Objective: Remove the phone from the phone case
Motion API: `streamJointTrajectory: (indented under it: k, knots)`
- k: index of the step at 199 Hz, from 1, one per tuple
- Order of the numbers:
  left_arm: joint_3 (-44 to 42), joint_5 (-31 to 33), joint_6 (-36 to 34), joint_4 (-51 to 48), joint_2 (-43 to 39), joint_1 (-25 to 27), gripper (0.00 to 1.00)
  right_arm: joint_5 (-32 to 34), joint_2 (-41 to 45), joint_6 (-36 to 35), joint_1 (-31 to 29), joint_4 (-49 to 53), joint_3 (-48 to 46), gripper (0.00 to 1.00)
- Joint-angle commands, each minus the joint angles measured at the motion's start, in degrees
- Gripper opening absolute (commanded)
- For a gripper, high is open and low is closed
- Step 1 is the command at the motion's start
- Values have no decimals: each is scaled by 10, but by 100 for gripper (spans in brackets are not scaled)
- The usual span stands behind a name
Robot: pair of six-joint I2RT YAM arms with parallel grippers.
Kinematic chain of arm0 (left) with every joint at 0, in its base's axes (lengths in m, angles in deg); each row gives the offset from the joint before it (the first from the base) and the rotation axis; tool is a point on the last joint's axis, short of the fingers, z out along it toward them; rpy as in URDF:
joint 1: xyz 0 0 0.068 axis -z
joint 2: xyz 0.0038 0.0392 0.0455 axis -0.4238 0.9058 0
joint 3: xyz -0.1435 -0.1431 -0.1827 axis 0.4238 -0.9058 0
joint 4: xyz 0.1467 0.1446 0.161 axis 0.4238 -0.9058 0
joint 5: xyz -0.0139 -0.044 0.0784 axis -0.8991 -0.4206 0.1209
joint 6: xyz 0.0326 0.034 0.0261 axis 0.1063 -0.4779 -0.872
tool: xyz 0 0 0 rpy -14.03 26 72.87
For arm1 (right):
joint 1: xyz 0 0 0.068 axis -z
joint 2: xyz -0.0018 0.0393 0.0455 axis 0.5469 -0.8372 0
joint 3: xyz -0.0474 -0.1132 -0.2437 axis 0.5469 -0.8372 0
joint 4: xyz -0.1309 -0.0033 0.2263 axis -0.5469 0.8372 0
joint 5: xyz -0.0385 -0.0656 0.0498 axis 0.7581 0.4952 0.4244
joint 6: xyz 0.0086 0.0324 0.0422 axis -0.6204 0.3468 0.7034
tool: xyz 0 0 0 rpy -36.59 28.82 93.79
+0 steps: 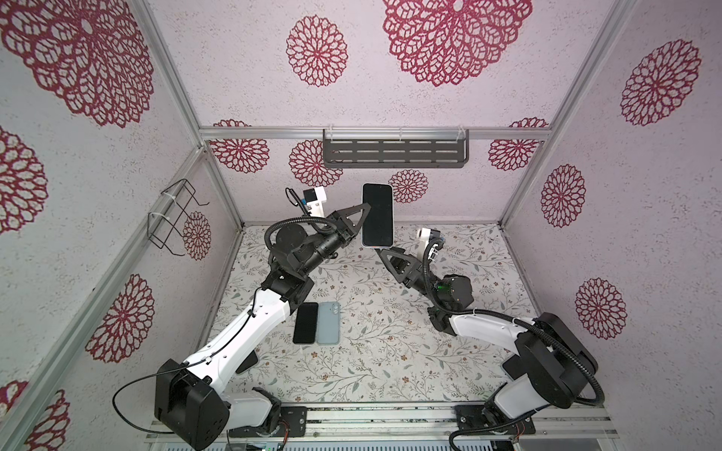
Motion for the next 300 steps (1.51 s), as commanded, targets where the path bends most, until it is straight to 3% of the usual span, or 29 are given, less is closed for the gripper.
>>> streamJointTrajectory:
  k: [1,187,300]
  knots:
    - [2,-3,4,53,-22,6,0,12,-4,8,1,-72,21,78]
    - [-9,-1,9,65,-22,13,0,16,2,13,6,-72,22,78]
    - [-22,-3,2,82,-15,45,0,38,-2,30,21,-73,26,77]
